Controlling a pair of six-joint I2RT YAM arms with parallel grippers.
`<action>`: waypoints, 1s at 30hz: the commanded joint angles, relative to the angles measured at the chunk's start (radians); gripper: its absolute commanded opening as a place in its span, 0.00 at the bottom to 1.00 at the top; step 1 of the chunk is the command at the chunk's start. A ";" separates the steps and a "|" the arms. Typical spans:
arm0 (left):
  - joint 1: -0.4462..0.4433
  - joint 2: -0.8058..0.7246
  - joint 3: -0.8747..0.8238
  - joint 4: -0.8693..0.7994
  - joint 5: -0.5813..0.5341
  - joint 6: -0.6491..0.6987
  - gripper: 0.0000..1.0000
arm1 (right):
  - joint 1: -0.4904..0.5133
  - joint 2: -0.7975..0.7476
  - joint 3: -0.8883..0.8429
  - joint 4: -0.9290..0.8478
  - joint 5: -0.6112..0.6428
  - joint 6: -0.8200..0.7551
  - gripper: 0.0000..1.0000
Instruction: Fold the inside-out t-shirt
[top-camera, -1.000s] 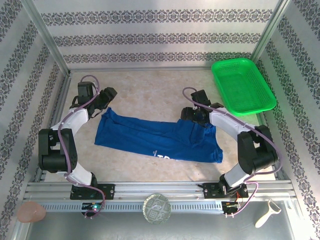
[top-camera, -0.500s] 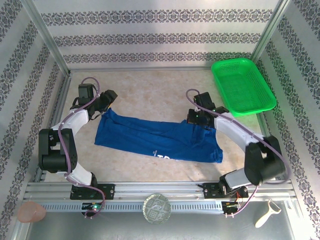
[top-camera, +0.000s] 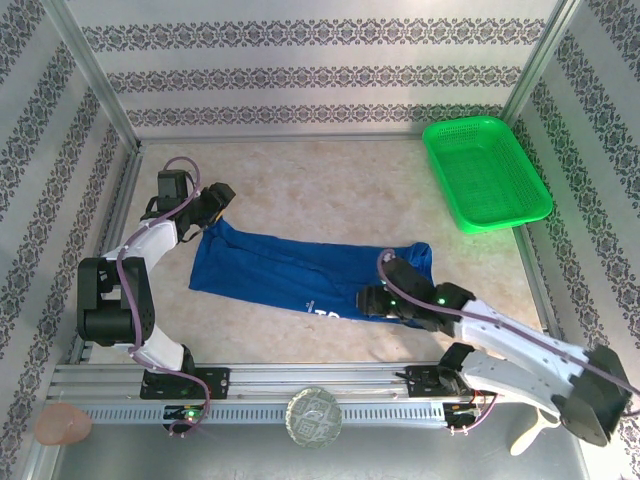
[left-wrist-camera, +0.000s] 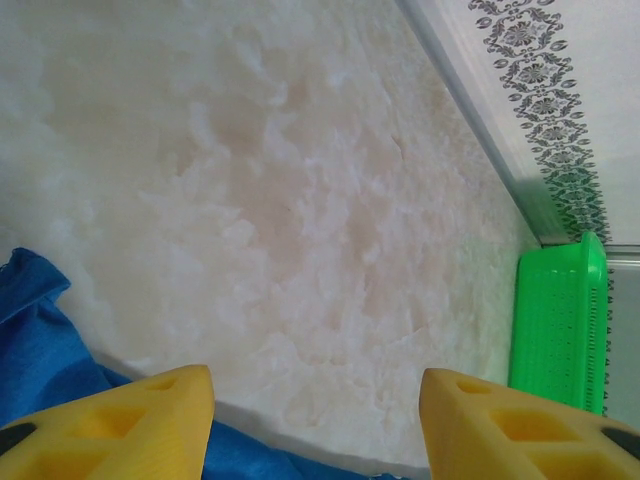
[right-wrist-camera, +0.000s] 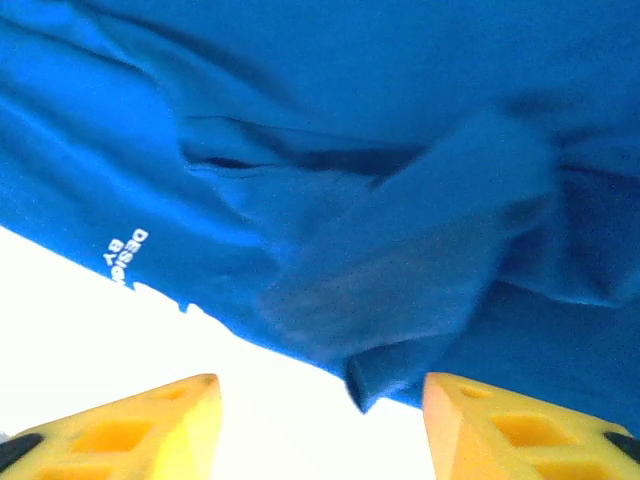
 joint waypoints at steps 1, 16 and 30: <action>-0.010 -0.020 0.071 -0.081 -0.029 0.068 0.56 | -0.132 -0.076 0.038 -0.044 0.068 0.032 0.57; -0.060 0.255 0.410 -0.643 -0.453 0.388 0.58 | -0.299 0.460 0.288 0.187 -0.079 -0.169 0.58; -0.091 0.450 0.571 -0.748 -0.479 0.472 0.50 | -0.257 0.490 0.123 0.268 -0.037 -0.066 0.56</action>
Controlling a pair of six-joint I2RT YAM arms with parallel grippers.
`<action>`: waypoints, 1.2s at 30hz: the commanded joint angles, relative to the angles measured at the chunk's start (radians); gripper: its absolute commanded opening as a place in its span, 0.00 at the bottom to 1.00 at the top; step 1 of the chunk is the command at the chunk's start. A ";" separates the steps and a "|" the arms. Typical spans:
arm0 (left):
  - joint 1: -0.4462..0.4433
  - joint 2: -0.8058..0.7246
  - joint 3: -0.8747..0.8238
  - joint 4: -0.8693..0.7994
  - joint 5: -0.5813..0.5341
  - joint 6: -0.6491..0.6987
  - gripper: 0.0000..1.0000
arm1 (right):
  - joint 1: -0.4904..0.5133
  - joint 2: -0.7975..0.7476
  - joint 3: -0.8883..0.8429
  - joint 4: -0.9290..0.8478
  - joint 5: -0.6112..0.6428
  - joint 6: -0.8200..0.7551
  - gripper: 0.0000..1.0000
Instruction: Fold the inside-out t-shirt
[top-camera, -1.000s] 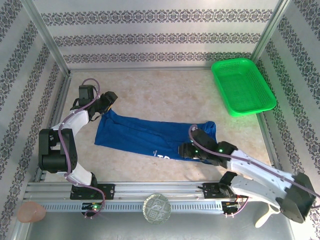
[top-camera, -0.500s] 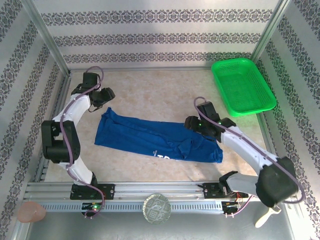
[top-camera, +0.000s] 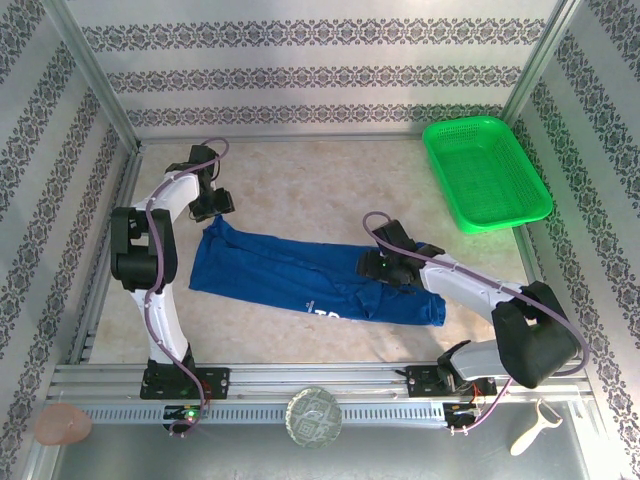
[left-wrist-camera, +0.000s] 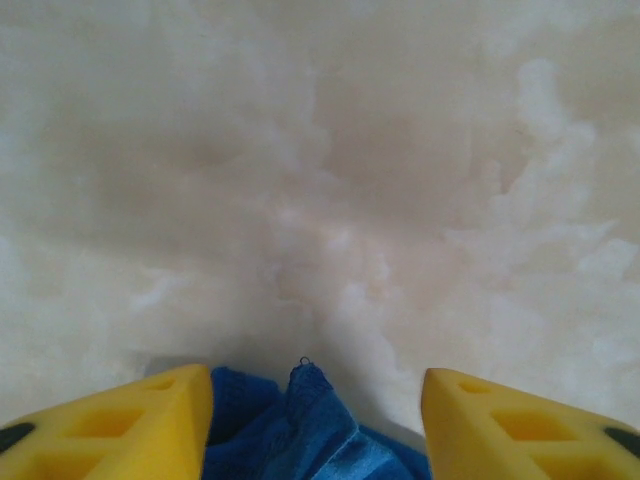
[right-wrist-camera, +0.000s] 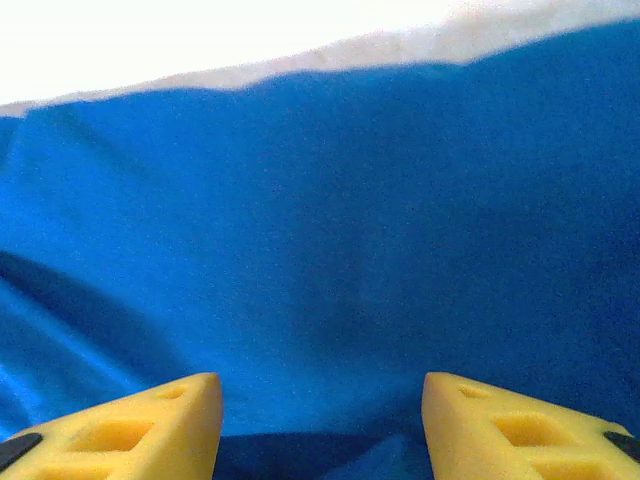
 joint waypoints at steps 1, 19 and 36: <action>-0.011 0.027 0.017 -0.055 0.006 0.035 0.46 | 0.007 -0.016 -0.020 0.024 0.033 0.031 0.56; -0.007 -0.281 -0.249 0.146 0.032 0.017 0.00 | 0.010 -0.018 -0.076 0.018 0.077 0.093 0.55; 0.150 -0.558 -0.809 0.525 -0.061 -0.333 0.07 | -0.006 -0.014 -0.115 -0.014 0.115 0.137 0.55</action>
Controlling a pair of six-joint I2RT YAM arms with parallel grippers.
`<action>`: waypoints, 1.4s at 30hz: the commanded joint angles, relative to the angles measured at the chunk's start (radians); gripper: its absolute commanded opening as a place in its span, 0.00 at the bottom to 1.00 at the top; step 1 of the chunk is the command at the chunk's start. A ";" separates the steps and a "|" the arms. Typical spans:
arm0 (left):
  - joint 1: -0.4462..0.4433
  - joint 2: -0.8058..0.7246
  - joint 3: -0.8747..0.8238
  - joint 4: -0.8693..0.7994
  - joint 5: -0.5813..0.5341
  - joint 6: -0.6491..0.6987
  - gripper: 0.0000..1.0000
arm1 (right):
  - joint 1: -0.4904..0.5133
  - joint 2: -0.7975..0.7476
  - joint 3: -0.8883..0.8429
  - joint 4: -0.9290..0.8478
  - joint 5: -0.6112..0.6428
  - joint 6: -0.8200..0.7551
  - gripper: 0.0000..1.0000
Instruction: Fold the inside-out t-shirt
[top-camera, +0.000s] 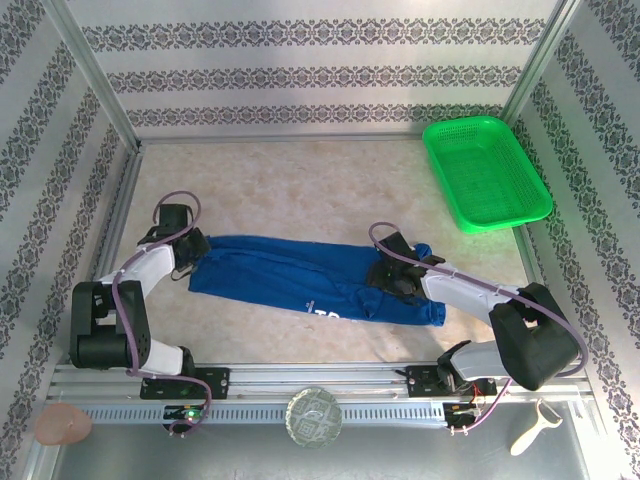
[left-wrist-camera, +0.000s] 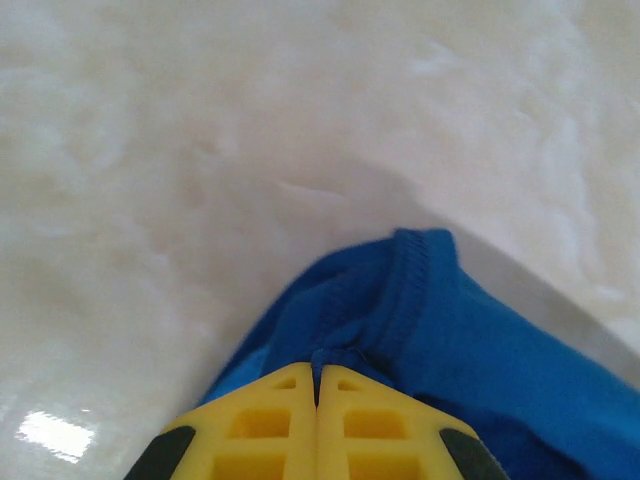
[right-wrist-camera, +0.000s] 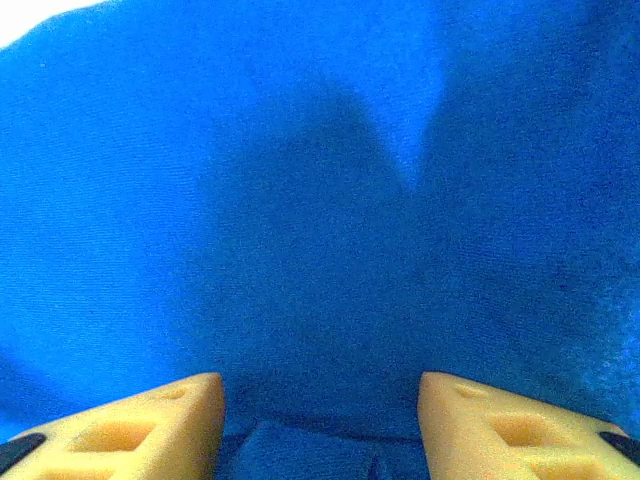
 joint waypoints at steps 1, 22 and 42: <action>0.051 0.027 -0.017 0.073 -0.047 -0.101 0.17 | -0.010 -0.002 -0.019 -0.033 0.034 0.018 0.55; -0.135 0.138 0.151 0.135 0.265 -0.122 0.47 | -0.077 -0.133 -0.038 -0.092 0.009 -0.010 0.55; -0.131 0.241 0.104 0.115 0.205 -0.052 0.45 | -0.004 0.104 0.254 -0.100 -0.130 -0.131 0.29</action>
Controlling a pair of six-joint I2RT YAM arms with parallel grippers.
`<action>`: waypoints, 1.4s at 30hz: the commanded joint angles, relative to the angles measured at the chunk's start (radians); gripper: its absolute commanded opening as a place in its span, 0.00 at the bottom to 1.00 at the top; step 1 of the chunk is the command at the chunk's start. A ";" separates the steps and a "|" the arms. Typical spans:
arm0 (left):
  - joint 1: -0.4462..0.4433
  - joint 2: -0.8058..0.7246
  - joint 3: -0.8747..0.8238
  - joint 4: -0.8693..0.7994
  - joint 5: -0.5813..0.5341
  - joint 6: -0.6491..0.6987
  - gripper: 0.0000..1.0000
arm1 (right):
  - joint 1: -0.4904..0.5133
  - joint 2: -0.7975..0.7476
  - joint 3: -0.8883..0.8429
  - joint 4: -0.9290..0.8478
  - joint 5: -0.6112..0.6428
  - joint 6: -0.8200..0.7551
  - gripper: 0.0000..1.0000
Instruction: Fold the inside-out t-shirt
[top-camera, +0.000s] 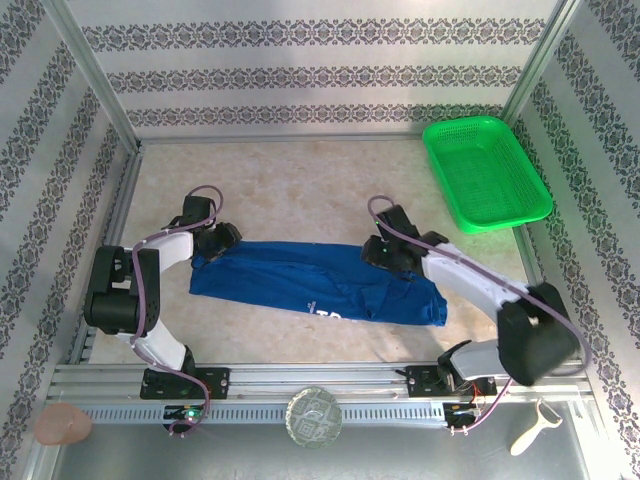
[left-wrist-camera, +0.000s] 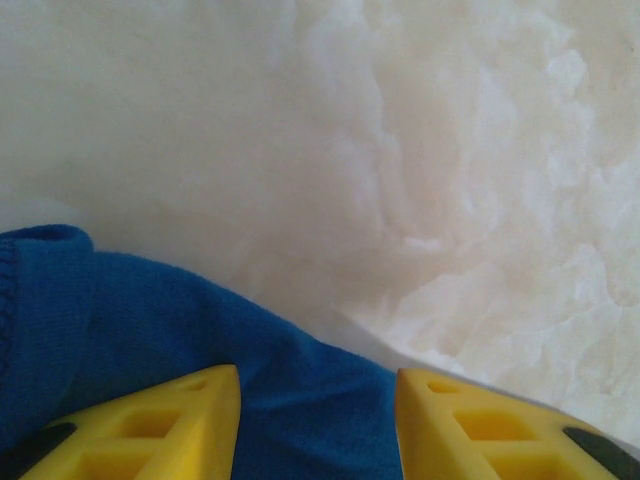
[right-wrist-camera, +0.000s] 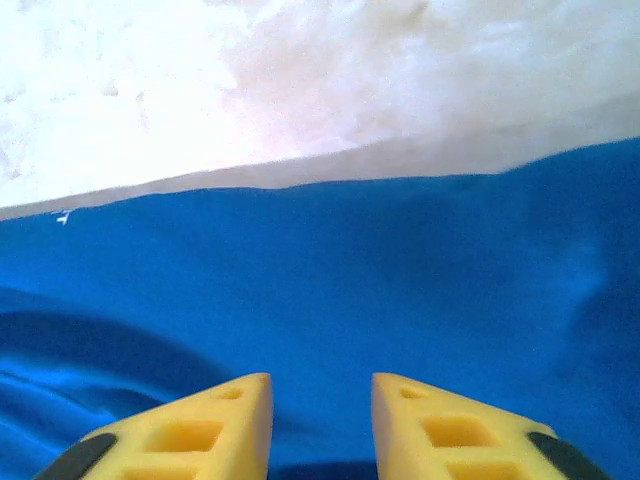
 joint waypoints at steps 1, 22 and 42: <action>0.001 0.024 0.007 -0.017 -0.029 0.026 0.45 | 0.021 0.050 -0.005 -0.013 -0.062 -0.024 0.28; 0.012 0.028 0.040 -0.025 -0.015 0.024 0.44 | -0.049 -0.434 -0.266 -0.183 -0.014 0.042 0.49; 0.017 0.018 0.041 -0.017 0.002 0.017 0.44 | 0.163 -0.029 -0.087 0.044 -0.062 0.000 0.00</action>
